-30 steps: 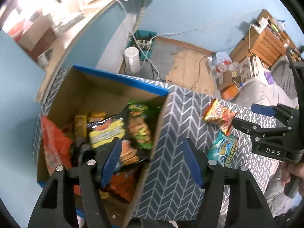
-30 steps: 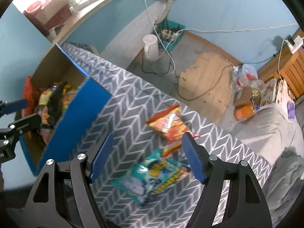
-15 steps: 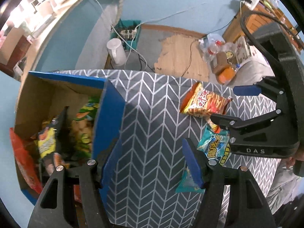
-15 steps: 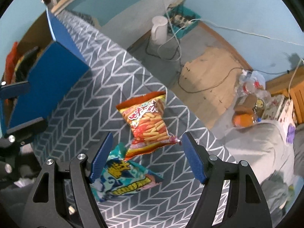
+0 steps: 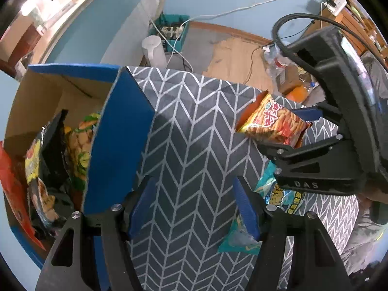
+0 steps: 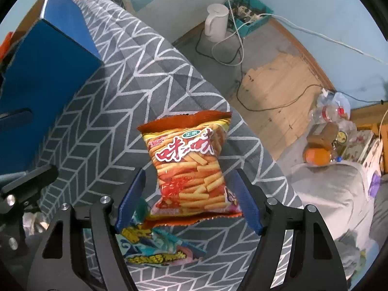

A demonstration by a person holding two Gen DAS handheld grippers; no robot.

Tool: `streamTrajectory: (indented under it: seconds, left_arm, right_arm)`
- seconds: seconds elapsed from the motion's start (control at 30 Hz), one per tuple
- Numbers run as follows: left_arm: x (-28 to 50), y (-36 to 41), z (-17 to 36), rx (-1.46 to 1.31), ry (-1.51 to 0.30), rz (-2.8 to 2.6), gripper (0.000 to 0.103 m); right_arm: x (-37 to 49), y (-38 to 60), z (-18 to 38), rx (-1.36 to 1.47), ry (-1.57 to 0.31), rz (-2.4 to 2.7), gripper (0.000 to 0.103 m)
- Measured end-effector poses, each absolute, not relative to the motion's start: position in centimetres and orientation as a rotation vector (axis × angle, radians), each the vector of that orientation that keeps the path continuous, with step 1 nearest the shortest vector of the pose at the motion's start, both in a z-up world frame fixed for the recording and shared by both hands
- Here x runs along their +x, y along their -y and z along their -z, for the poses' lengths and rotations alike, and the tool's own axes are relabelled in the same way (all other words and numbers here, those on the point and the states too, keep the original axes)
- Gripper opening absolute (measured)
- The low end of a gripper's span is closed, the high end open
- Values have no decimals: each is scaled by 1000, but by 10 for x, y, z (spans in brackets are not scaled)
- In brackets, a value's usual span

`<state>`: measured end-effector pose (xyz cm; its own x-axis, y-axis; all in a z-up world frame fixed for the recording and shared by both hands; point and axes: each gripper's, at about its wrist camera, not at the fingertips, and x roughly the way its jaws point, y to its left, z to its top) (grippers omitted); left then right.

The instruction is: Organize snacks

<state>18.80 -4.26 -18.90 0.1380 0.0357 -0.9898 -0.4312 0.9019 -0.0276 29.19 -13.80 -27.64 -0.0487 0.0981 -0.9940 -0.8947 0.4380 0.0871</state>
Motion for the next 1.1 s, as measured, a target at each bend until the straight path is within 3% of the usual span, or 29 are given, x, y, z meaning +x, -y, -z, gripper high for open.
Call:
streamTrajectory:
  seconds: [0.07, 0.17, 0.3, 0.5, 1.1]
  left_arm:
    - [187, 46, 191, -335, -1403, -344, 68]
    - [185, 51, 192, -331, -1410, -333, 69]
    - [185, 59, 193, -354, -1412, -311, 74]
    - [183, 75, 191, -383, -1403, -269, 81]
    - [186, 139, 222, -393, -1467, -126, 82]
  right_arm:
    - [292, 137, 279, -778, -1379, -948, 71]
    - [294, 140, 281, -761, -1393, -938, 56]
    - [297, 148, 279, -715, -1389, -935, 44]
    - [307, 169, 266, -607, -1358, -868, 42]
    - [266, 275, 243, -389, -1361, -676, 42]
